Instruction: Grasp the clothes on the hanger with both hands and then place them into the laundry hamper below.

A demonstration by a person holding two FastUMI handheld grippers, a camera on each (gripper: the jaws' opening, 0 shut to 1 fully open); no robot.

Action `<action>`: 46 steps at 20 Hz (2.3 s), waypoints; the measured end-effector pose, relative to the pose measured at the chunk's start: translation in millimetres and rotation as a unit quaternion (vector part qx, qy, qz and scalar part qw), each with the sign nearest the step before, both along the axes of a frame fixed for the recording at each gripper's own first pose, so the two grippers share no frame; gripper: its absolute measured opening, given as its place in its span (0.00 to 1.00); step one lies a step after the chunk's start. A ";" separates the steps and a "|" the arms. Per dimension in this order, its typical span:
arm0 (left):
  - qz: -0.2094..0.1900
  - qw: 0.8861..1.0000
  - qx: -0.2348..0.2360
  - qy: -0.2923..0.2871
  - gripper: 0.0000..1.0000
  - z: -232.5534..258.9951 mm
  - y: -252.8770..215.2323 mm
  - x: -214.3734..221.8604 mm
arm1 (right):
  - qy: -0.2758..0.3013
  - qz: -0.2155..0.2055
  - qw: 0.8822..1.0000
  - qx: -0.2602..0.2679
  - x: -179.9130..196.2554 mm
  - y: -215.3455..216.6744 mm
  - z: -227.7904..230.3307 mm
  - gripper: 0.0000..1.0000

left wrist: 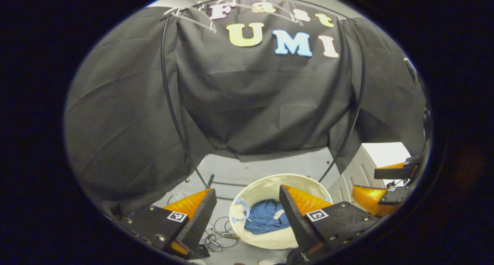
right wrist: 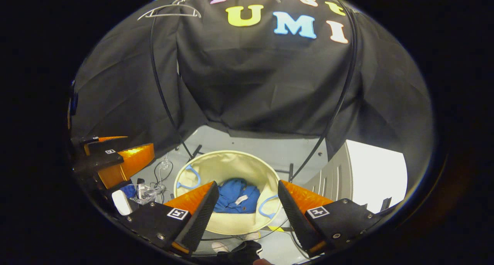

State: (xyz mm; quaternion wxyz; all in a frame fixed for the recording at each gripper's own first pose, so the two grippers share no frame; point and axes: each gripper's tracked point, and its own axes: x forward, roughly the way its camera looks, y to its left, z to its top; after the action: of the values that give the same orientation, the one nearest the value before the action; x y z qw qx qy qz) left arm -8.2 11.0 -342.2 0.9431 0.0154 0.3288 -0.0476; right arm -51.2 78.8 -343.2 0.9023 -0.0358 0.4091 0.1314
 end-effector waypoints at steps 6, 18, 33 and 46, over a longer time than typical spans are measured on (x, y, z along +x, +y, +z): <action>-0.005 0.995 -0.041 -0.093 0.95 118.0 -1.2 -2.8 | -0.131 -0.048 0.990 0.012 15.6 -39.4 130.2 0.95; 0.033 0.963 -0.044 -0.263 0.94 320.6 -17.4 -27.6 | -0.330 -0.088 0.940 -0.004 15.8 -133.8 287.9 0.93; 0.050 0.948 -0.024 -0.314 0.94 353.8 -28.6 -64.8 | -0.364 -0.117 0.924 0.027 -14.2 -159.4 314.4 0.94; 0.031 0.944 -0.019 -0.327 0.94 361.5 -27.8 -59.3 | -0.351 -0.112 0.929 0.021 -13.5 -142.5 316.6 0.94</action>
State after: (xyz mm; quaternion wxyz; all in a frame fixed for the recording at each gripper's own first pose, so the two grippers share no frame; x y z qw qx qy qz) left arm -67.4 -16.9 19.3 0.9999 0.0018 0.0022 -0.0171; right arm -64.7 -63.7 -26.6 0.9977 -0.0144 0.0644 0.0171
